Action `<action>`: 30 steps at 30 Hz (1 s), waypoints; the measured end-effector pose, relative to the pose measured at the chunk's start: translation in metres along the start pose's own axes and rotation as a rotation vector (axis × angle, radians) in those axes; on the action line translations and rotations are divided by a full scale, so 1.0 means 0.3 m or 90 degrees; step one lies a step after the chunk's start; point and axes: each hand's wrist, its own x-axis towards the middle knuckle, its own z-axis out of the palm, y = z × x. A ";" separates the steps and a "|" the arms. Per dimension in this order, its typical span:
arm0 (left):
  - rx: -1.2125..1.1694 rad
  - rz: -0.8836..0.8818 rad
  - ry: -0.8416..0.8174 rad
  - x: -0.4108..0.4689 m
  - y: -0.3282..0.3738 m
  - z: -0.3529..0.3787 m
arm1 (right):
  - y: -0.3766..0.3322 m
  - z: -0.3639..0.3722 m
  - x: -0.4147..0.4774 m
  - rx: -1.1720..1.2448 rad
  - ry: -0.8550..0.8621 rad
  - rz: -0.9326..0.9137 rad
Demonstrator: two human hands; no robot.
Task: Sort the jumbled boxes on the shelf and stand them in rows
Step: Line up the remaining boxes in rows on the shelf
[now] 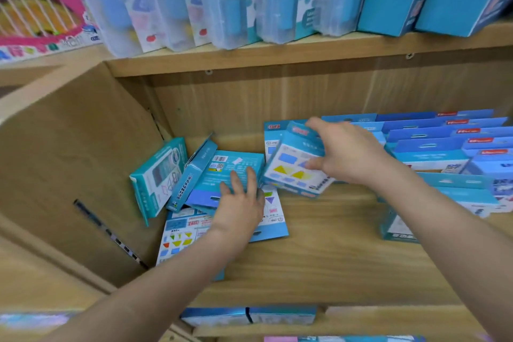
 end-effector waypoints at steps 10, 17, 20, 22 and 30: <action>-0.070 -0.027 -0.020 -0.005 -0.069 -0.098 | -0.024 0.021 0.137 -0.037 -0.005 -0.043; -0.099 -0.044 0.010 -0.080 -0.092 -0.162 | -0.019 0.094 0.157 -0.045 -0.029 -0.070; -0.095 -0.026 0.009 -0.120 -0.068 -0.160 | -0.041 0.106 0.184 -0.067 -0.005 -0.099; -0.095 -0.011 -0.025 -0.151 -0.048 -0.150 | -0.042 0.113 0.196 -0.084 0.009 -0.088; -0.086 0.000 -0.156 -0.229 0.058 -0.082 | -0.035 0.117 0.190 -0.127 0.030 -0.055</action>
